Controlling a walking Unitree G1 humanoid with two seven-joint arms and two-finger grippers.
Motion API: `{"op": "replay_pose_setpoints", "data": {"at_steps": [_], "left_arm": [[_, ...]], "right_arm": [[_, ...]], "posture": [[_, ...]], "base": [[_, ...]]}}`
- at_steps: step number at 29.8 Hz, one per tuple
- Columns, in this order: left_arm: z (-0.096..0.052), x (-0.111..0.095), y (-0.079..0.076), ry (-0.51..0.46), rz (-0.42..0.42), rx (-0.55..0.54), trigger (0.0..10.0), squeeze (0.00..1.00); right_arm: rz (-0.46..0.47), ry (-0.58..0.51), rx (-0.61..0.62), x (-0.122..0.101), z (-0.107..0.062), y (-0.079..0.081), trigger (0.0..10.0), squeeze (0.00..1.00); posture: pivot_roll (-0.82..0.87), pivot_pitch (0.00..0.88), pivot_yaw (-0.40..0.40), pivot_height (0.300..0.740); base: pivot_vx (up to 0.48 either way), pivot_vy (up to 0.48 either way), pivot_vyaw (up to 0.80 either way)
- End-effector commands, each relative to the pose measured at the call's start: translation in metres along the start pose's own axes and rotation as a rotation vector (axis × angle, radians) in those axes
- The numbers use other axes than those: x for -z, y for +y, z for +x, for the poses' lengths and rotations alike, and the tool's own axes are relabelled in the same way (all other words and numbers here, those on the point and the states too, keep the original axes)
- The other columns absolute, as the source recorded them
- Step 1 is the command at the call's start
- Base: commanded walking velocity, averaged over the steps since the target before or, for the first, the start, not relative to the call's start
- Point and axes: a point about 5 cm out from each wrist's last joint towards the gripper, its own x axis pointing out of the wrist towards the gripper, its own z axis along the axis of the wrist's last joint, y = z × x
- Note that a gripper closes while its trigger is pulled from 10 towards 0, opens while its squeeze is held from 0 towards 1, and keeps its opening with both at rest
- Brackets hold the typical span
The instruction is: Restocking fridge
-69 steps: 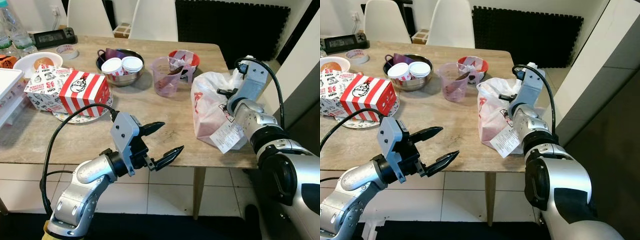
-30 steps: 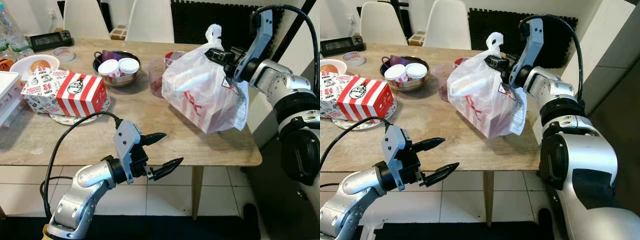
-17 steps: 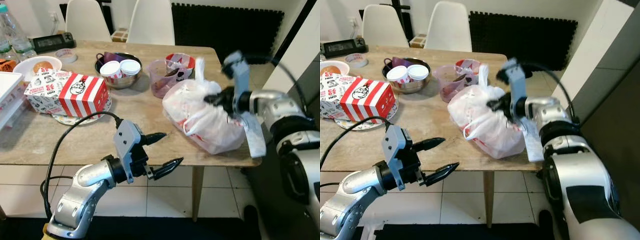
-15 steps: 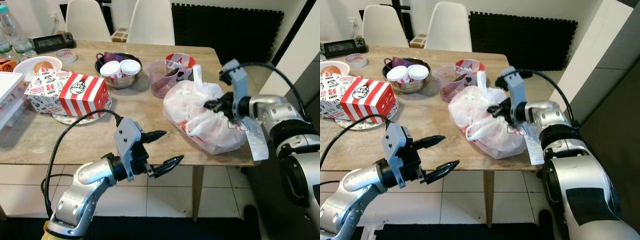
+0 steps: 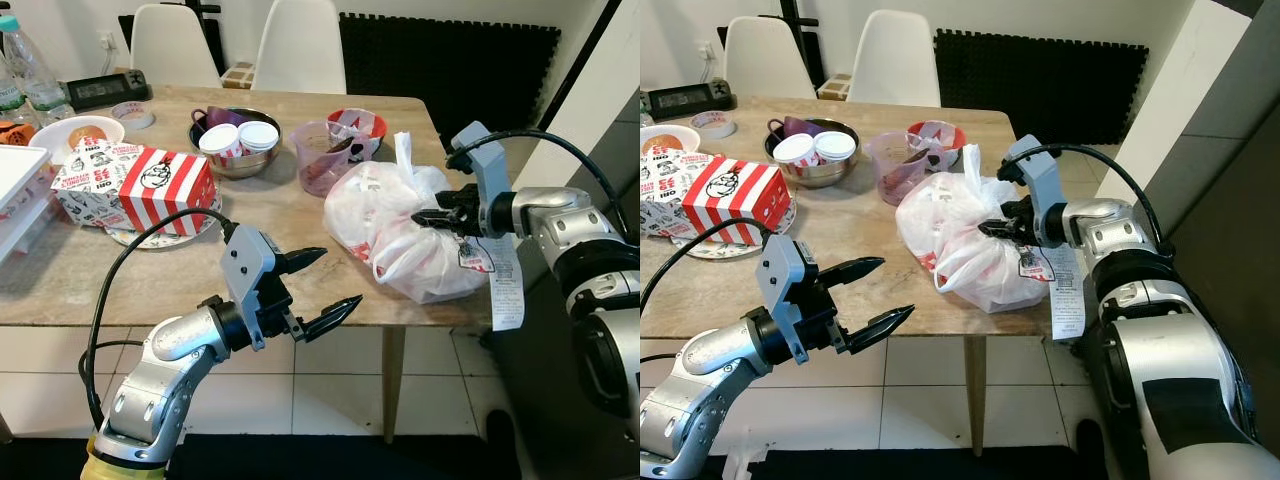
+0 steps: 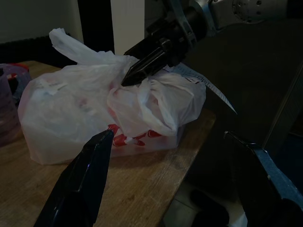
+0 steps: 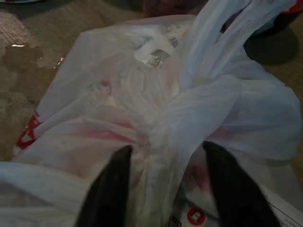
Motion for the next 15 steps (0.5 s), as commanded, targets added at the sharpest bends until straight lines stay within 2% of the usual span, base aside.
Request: {"op": "replay_pose_setpoints", "data": {"at_steps": [1, 4, 5, 6, 7, 10, 11, 15], "left_arm": [[-0.001, 0.004, -0.001, 0.017, 0.003, 0.008, 10.0, 0.0], [-0.001, 0.004, -0.002, 0.017, 0.002, 0.01, 10.0, 0.0], [-0.001, 0.004, -0.002, 0.016, 0.001, 0.01, 10.0, 0.0], [-0.001, 0.004, -0.002, 0.016, 0.001, 0.01, 10.0, 0.0], [0.0, 0.005, -0.002, 0.015, 0.001, 0.011, 10.0, 0.0], [0.0, 0.005, -0.002, 0.014, 0.001, 0.011, 10.0, 0.0], [0.0, 0.005, -0.002, 0.013, 0.0, 0.01, 10.0, 0.0], [0.0, 0.005, -0.002, 0.014, 0.002, 0.008, 10.0, 0.0]], "right_arm": [[-0.031, -0.013, -0.003, -0.008, -0.006, -0.003, 10.0, 1.0], [-0.038, 0.015, -0.046, -0.008, -0.003, 0.002, 10.0, 1.0], [-0.038, 0.039, -0.053, -0.005, 0.0, 0.004, 10.0, 0.78], [-0.038, 0.039, -0.053, -0.005, 0.0, 0.004, 10.0, 0.78], [-0.034, 0.071, -0.053, 0.002, 0.006, 0.008, 10.0, 0.0], [-0.03, 0.079, -0.05, 0.004, 0.008, 0.009, 10.0, 0.0], [0.011, 0.088, -0.062, 0.008, 0.014, 0.014, 10.0, 0.0], [0.031, 0.116, -0.025, 0.016, 0.023, 0.018, 10.0, 0.0]], "posture": [[-0.02, 0.087, -0.073, 0.74], [-0.02, 0.085, -0.074, 0.74], [-0.02, 0.085, -0.074, 0.74], [-0.02, 0.085, -0.074, 0.74], [-0.02, 0.085, -0.076, 0.74], [-0.02, 0.085, -0.076, 0.74], [-0.02, 0.084, -0.079, 0.74], [-0.02, 0.084, -0.082, 0.74]], "base": [[0.0, 0.0, 0.0], [0.0, 0.0, 0.0], [0.0, 0.0, 0.0], [0.0, 0.0, 0.0], [0.0, 0.0, 0.0], [0.0, 0.0, 0.0], [0.0, 0.0, 0.0], [0.0, 0.0, 0.0]]}}
